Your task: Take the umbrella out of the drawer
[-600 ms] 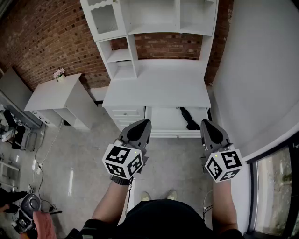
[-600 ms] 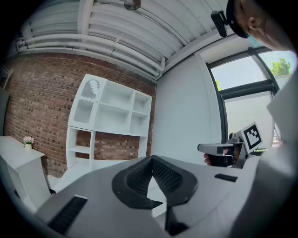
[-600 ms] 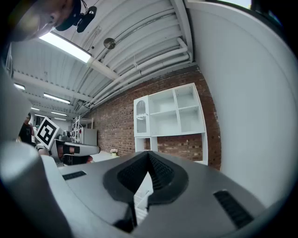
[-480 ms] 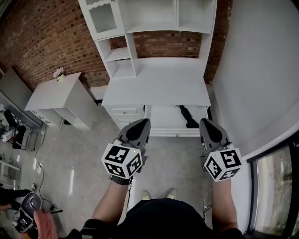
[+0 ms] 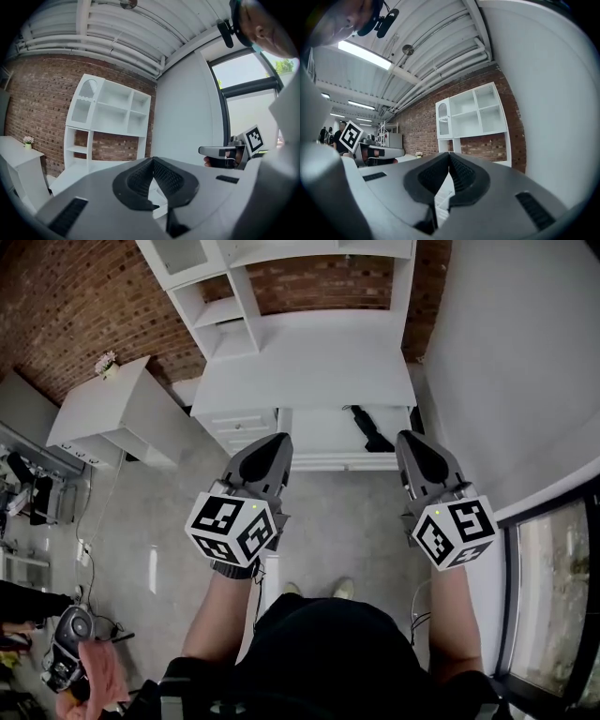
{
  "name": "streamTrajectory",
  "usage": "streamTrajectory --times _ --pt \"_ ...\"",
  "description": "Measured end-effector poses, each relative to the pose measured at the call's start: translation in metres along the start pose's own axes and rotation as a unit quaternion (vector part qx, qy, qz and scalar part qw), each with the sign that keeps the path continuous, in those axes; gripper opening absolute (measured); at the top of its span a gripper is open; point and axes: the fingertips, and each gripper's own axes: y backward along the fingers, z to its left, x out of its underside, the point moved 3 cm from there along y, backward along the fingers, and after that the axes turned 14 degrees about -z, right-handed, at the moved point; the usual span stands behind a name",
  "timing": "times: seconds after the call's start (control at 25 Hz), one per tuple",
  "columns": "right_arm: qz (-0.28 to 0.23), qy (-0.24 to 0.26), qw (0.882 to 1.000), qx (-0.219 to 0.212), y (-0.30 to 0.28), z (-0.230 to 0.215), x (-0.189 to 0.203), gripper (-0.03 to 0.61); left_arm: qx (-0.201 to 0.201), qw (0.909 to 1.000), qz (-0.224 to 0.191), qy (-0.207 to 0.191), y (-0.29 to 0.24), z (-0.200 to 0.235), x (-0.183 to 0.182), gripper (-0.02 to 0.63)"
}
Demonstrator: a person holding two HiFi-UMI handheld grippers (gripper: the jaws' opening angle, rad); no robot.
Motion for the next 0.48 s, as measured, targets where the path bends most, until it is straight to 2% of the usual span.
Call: streamTrajectory --times 0.24,0.48 --pt "0.001 -0.035 0.999 0.01 0.016 -0.023 0.018 0.005 0.003 0.9994 0.026 0.02 -0.013 -0.011 0.031 0.006" --pt "0.009 -0.039 0.999 0.022 0.011 -0.043 0.034 0.005 0.008 0.9983 0.047 0.032 -0.042 -0.007 0.062 0.006"
